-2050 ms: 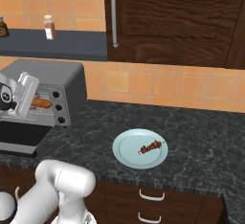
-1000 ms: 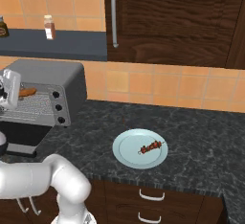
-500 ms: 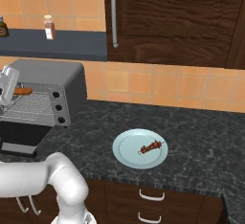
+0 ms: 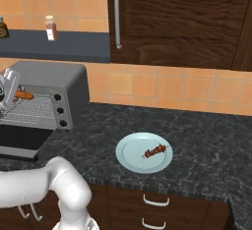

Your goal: Pick up the kebab skewer and baguette bread, and place them inside the toaster oven. Close the toaster oven door and start by setting the timer.

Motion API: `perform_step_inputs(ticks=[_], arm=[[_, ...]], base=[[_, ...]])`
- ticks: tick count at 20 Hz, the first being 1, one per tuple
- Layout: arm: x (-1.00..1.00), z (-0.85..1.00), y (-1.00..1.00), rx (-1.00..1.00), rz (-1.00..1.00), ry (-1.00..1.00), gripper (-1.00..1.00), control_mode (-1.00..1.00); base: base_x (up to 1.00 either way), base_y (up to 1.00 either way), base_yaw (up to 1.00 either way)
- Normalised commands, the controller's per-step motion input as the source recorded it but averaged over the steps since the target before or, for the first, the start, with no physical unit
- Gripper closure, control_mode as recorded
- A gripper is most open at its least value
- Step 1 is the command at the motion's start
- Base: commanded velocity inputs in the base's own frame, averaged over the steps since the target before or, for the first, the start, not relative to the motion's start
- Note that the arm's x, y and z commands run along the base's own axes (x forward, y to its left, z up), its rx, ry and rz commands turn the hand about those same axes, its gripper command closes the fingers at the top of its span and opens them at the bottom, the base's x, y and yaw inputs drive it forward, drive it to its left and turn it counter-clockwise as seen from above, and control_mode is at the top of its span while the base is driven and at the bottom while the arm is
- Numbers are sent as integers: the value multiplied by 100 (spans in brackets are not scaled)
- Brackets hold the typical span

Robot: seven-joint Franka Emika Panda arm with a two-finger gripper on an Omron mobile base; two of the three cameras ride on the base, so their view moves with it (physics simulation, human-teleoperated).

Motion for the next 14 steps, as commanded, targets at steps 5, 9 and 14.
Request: perform_step_inputs(ticks=[5,9,14], arm=[[1,-44,-1,7,0,-2,100,-100],[-46,-27,0,4,0,-1,100,-100],[-1,-9,0,0,0,0,100,-100]], base=[[0,0,0],[0,0,0],[0,0,0]])
